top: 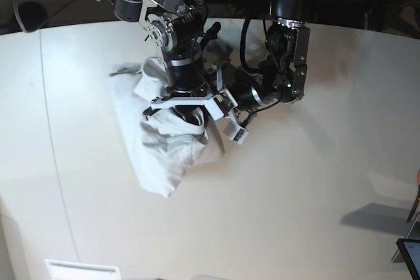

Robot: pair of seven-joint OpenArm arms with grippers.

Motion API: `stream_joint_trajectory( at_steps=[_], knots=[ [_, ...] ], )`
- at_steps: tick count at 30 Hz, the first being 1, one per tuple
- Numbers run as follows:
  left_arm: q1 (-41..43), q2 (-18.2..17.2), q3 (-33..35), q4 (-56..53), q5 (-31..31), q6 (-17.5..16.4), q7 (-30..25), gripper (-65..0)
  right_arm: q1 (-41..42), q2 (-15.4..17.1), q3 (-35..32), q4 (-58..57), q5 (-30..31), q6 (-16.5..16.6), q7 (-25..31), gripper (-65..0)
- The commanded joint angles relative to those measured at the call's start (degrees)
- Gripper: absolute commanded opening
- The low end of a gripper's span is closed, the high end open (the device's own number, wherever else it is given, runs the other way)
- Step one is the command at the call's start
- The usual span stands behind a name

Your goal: Fold the T-shirt properly

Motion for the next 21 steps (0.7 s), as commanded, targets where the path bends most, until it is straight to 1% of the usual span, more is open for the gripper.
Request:
stream_joint_trajectory(
  at_steps=[1,2,4,7,13,16,18,19,21],
  knots=[
    [-0.7,0.0,0.2,0.5,0.2,-0.2,0.3,-65.0,0.6,-0.6,-0.9,0.9,-1.2,-0.4,1.8,-52.2],
    [-0.7,0.0,0.2,0.5,0.2,-0.2,0.3,-65.0,0.6,-0.6,-1.7,0.9,-1.2,-0.4,1.8,-48.6],
    [-0.7,0.0,0.2,0.5,0.2,-0.2,0.3,-65.0,0.6,-0.6,-2.8,0.9,-1.2,-0.4,1.8,-39.0],
    [-0.7,0.0,0.1,0.5,0.2,-0.2,0.3,-65.0,0.6,-0.6,-2.9,0.9,-1.2,-0.4,1.8,-30.0],
    [-0.6,-0.2,-0.2,0.4,0.2,-0.2,0.3,-65.0,0.8,-0.6,-2.8,1.8,-1.4,-0.7,2.7,-29.7],
    [-0.3,-0.8,-0.3,0.4,0.2,-0.2,0.3,-65.0,0.7,-0.3,-2.6,3.6,-1.5,-4.1,5.3,-29.7],
    [-0.3,-1.8,-0.3,0.4,0.2,-0.2,0.2,-65.0,0.7,-0.3,-1.5,4.5,-1.5,-7.9,5.7,-29.7],
    [-0.3,-2.1,-0.3,0.4,0.2,-0.2,0.1,-65.0,0.6,-0.3,0.1,4.7,-1.5,-9.3,5.9,-29.7],
    [0.1,-2.8,-0.3,0.6,0.1,-0.2,0.1,-65.0,0.6,-0.3,2.6,4.7,-1.4,-10.1,6.0,-29.7]
  ],
)
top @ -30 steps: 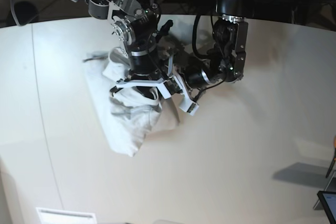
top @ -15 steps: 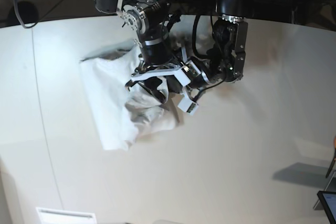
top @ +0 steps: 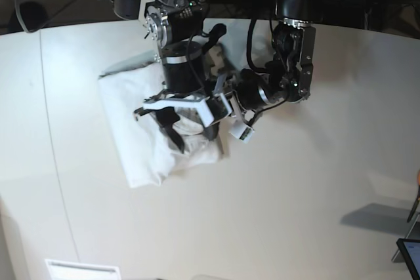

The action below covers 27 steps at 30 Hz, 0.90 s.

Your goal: Fold the T-shirt properly

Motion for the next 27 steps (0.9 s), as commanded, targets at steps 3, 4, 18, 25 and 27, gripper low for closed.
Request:
stream_joint_trajectory(
  at_steps=[3,4,18,25,27],
  knots=[
    [0.5,-1.5,-0.2,1.0,1.0,0.1,0.5,-65.0,0.7,-0.5,3.9,1.1,-0.8,-0.7,1.7,-29.7],
    [0.7,-1.8,-0.2,1.0,1.0,0.1,0.5,-65.0,0.6,-0.5,5.2,1.1,0.0,-0.7,1.7,-29.7],
    [10.1,-4.3,-12.4,15.5,1.3,0.1,0.8,-65.0,-1.3,-0.5,24.8,1.0,23.1,5.9,1.7,-61.4],
    [13.9,-5.7,-19.4,19.4,1.3,0.1,0.8,-65.0,-2.9,0.7,27.7,0.7,26.0,6.2,1.7,-62.8],
    [14.8,-5.7,-21.1,20.7,1.3,0.1,0.8,-65.0,-4.5,0.6,27.9,0.7,27.1,6.2,1.7,-63.1]
  ],
)
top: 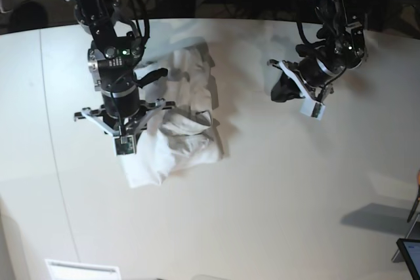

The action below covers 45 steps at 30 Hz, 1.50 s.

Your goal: Fold the T-shirt properly

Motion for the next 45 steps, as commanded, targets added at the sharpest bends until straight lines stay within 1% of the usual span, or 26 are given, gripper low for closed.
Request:
stream_joint_trajectory(
  at_steps=[1,4,6,11,15,19,25,27,35,38,43,45],
  knots=[
    [0.0,-0.4,-0.7,1.6,-1.2,-0.4,-1.1,-65.0,-0.2,0.1,0.0,0.8,1.0,0.0,1.5,-63.3],
    [0.3,-0.6,-1.1,1.9,-1.2,-0.4,-1.1,-65.0,-1.2,0.1,-0.1,0.7,5.3,0.0,1.5,-63.5],
    [0.4,-1.1,-0.7,2.0,-1.2,-0.4,-1.1,-65.0,-1.5,0.1,-0.1,0.7,6.8,0.0,1.5,-63.8],
    [0.4,-1.1,-0.7,2.0,-1.2,-0.4,-1.1,-65.0,-1.5,-0.3,-0.1,0.6,6.8,0.0,1.5,-63.8],
    [0.4,-1.0,-0.6,2.0,-1.2,-0.4,-1.1,-65.0,0.1,-0.3,-3.8,-0.9,6.9,0.0,1.5,-63.8],
    [0.4,-1.0,-0.6,2.1,-1.2,-0.4,-1.1,-65.0,2.4,-2.4,-6.1,-1.5,6.9,0.0,1.1,-63.8],
    [0.4,-1.2,-0.9,2.1,-1.2,-0.4,-1.1,-65.0,6.1,-5.1,-6.7,-5.1,6.9,0.0,1.0,-63.7],
    [0.4,-1.3,-1.0,1.9,-1.2,-0.4,-1.1,-65.0,6.8,-5.3,-6.8,-6.3,6.9,0.0,1.1,-63.7],
    [-0.1,-1.3,-1.1,1.7,-1.2,-0.4,-1.1,-65.0,12.2,-6.3,-11.8,-12.8,6.9,0.0,1.4,-63.7],
    [-0.2,-1.3,-1.1,1.6,-1.2,-0.4,-1.1,-65.0,14.0,-7.9,-12.5,-13.8,6.9,0.0,1.4,-63.7],
    [-0.2,-1.3,-1.1,1.6,-1.2,-0.4,-1.1,-65.0,17.3,-9.8,-12.7,-19.5,6.9,0.0,1.5,-63.5],
    [-0.2,-1.3,-1.1,1.6,-1.2,-0.4,-1.1,-65.0,18.3,-10.5,-12.7,-21.9,6.9,0.0,2.7,-63.5]
  ],
)
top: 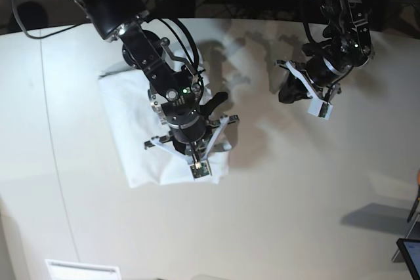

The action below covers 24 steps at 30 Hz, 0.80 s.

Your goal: Fold the T-shirt properly

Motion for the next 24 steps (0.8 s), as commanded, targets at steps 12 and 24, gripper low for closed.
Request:
stream_joint_trajectory(
  at_steps=[12,24],
  knots=[
    [-0.4,-0.6,0.0,1.0,-1.1,-0.4,-1.1,-65.0,1.6,1.3,0.5,-5.4,-0.6,6.9,8.8,-63.4],
    [1.6,-0.6,1.2,6.3,-1.1,-0.5,-1.1,-65.0,-9.6,8.1,13.2,20.2,-0.6,7.0,1.4,-63.4]
  ],
)
